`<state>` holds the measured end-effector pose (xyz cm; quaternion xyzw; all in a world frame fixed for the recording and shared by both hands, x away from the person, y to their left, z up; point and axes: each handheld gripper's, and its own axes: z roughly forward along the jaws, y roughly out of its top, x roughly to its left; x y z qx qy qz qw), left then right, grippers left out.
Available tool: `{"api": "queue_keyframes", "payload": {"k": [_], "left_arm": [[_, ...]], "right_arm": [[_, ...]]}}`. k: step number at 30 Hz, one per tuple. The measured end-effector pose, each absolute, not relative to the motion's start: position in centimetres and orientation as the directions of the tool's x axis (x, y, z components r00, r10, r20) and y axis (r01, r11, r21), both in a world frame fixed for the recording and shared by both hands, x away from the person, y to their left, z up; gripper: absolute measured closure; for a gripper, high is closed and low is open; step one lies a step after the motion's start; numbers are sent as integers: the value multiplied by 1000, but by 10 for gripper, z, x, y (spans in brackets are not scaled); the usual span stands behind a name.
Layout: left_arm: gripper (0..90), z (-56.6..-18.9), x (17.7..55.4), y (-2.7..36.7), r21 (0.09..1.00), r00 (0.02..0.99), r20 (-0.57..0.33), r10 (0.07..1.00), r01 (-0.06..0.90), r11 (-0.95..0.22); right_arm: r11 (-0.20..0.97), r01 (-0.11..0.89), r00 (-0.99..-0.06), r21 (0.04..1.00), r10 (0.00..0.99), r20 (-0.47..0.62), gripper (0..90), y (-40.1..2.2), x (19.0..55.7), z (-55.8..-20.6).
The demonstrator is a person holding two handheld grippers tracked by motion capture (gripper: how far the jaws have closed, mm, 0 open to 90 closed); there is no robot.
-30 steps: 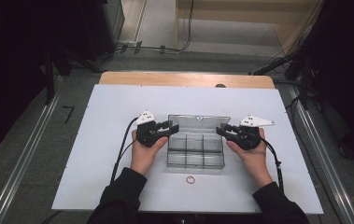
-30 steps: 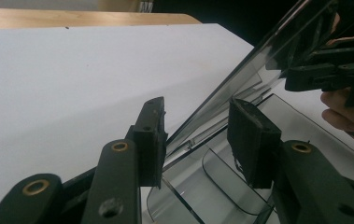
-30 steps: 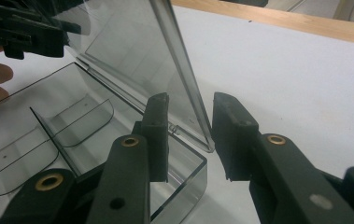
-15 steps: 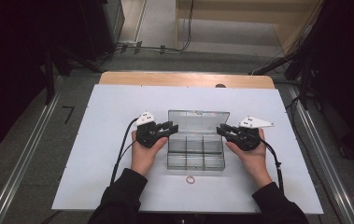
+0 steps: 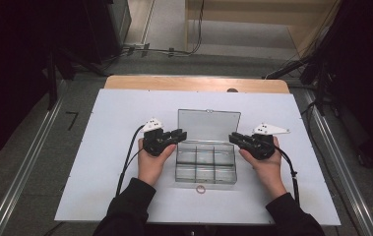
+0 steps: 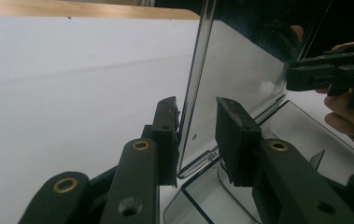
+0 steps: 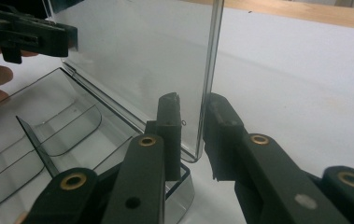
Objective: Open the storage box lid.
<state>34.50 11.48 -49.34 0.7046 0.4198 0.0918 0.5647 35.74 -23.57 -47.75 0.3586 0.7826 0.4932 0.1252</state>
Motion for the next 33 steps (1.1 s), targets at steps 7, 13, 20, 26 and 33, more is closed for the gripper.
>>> {"api": "queue_keyframes", "payload": {"k": [7,13,20,26,33], "left_arm": [[736,-493,347,116,870,621,-366,693,493,17],[738,-489,350,116,880,614,-349,708,474,23],[739,-490,353,117,883,605,-345,718,469,29],[743,-493,356,118,874,593,-367,717,483,47],[751,-495,357,120,855,582,-409,703,514,71]], "right_arm": [[228,461,-705,858,681,198,757,-237,360,-478],[207,450,-701,869,684,200,761,-236,362,-477],[182,448,-688,875,695,208,759,-235,366,-479],[165,458,-679,873,699,224,758,-233,370,-482],[141,487,-665,862,700,261,755,-232,374,-486]]}}
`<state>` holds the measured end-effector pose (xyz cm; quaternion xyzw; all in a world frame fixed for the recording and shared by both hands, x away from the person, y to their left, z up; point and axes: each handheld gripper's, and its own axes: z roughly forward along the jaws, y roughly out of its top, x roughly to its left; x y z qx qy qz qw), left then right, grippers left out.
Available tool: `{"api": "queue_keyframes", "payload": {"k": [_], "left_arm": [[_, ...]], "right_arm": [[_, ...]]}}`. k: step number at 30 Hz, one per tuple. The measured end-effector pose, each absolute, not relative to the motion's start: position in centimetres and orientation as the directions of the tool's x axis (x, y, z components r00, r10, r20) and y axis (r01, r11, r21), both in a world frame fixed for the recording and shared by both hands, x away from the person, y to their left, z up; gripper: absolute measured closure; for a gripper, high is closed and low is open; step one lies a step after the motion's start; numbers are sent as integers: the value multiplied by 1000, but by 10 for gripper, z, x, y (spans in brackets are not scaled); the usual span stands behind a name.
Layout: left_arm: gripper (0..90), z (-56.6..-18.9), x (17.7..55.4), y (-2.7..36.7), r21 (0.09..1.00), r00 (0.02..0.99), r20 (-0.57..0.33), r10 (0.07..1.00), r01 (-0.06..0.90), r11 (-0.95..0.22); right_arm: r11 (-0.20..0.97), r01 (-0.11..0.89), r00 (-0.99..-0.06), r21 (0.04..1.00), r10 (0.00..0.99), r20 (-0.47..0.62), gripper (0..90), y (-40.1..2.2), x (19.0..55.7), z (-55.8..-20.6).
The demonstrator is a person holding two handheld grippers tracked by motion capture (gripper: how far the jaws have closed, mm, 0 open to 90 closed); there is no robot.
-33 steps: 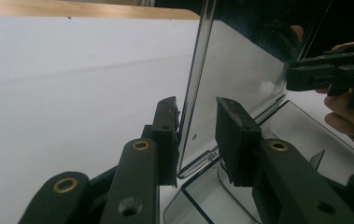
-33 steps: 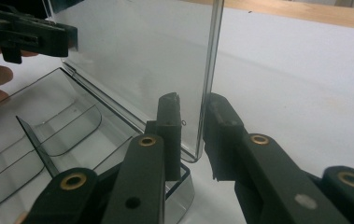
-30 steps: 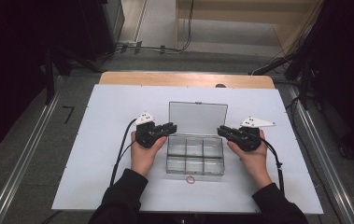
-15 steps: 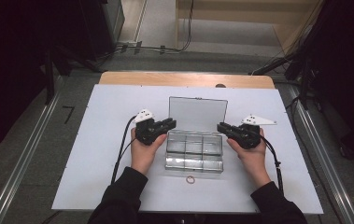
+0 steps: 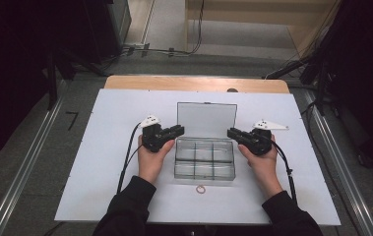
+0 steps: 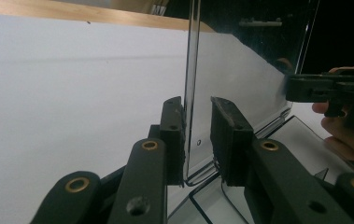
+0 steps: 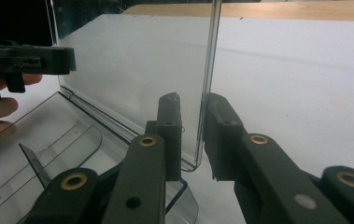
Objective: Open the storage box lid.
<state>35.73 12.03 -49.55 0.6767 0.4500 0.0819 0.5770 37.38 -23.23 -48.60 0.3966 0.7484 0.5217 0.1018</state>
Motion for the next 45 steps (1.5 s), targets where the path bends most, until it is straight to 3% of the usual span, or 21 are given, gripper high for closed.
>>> {"api": "queue_keyframes", "payload": {"k": [22,45], "left_arm": [[735,-506,364,123,818,552,-478,683,563,118],[605,-511,366,121,777,499,-491,714,622,100]], "right_arm": [[99,541,-651,835,678,342,707,-234,383,-495],[78,649,-605,757,656,451,569,-236,394,-504]]}}
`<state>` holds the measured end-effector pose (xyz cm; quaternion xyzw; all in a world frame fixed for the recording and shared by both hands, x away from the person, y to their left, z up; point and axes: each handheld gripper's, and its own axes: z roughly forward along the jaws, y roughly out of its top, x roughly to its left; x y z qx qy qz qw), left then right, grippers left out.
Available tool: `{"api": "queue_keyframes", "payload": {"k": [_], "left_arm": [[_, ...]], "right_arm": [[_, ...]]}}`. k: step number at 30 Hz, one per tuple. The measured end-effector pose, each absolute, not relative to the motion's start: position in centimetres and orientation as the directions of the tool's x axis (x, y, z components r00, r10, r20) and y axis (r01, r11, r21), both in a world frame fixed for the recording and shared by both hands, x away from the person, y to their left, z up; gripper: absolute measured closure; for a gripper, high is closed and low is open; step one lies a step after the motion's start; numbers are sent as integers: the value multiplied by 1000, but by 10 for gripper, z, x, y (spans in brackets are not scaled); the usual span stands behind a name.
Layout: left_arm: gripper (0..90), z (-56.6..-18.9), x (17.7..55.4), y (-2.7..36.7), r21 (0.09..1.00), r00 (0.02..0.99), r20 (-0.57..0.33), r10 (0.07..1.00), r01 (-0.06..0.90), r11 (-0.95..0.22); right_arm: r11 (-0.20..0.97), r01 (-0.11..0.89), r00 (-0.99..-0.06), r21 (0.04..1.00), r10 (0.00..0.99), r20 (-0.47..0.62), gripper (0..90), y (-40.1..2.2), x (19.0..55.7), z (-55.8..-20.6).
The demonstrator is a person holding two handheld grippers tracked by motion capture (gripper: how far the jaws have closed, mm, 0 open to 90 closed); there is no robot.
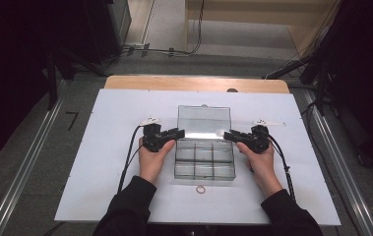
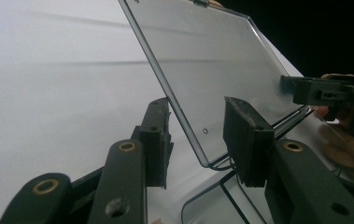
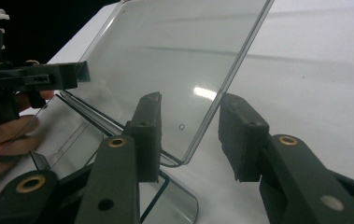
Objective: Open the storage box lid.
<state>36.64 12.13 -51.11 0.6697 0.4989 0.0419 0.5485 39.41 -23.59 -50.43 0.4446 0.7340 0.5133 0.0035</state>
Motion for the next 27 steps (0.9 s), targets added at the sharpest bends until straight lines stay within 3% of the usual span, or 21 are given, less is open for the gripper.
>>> {"api": "queue_keyframes", "payload": {"k": [16,21,27], "left_arm": [[543,-511,367,121,765,479,-488,730,638,92],[432,-506,363,124,793,506,-453,734,605,73],[307,-497,355,122,822,554,-411,724,568,32]], "right_arm": [[92,672,-594,735,659,461,473,-237,396,-505],[92,625,-649,775,613,451,244,-241,392,-499],[130,564,-700,816,600,388,106,-242,383,-489]]}}
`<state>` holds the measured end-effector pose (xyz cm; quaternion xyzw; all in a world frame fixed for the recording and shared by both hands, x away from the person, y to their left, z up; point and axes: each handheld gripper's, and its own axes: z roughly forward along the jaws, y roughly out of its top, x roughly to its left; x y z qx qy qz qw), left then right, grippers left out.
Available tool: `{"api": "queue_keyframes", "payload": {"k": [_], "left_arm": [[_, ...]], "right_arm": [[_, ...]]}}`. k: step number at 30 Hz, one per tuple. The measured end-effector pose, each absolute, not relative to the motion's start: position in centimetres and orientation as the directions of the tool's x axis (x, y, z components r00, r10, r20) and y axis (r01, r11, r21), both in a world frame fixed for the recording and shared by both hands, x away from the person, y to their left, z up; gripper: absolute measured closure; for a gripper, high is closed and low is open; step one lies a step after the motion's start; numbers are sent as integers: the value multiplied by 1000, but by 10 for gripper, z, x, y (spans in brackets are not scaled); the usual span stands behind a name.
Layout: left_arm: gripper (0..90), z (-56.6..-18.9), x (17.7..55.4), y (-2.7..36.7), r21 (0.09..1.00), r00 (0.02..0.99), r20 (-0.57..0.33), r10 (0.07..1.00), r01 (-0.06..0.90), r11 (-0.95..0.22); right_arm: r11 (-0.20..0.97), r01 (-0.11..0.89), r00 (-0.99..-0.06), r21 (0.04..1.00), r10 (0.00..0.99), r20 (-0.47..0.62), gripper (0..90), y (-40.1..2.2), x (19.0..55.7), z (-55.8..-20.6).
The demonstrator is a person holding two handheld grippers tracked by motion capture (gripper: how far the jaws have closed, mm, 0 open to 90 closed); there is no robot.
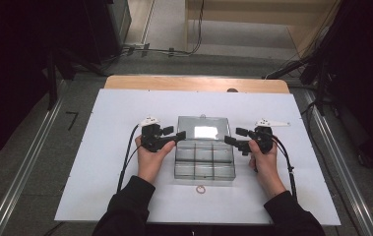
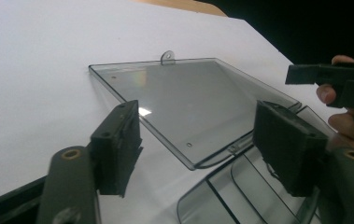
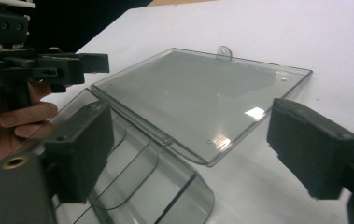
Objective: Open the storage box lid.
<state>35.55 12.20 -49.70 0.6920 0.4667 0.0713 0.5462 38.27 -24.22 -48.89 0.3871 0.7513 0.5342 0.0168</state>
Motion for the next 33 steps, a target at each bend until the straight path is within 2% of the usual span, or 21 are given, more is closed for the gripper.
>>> {"api": "queue_keyframes", "payload": {"k": [2,7,19,33], "left_arm": [[277,-495,353,122,828,563,-395,726,561,16],[198,-490,346,127,842,585,-382,716,539,8],[18,-483,324,136,875,663,-337,668,482,-37],[2,-479,305,134,894,718,-276,638,437,-105]], "right_arm": [[141,548,-711,824,597,371,74,-242,379,-486],[177,512,-734,841,597,322,73,-240,370,-480],[233,457,-777,858,575,257,3,-241,349,-465],[285,440,-800,852,554,228,0,-246,325,-454]]}}
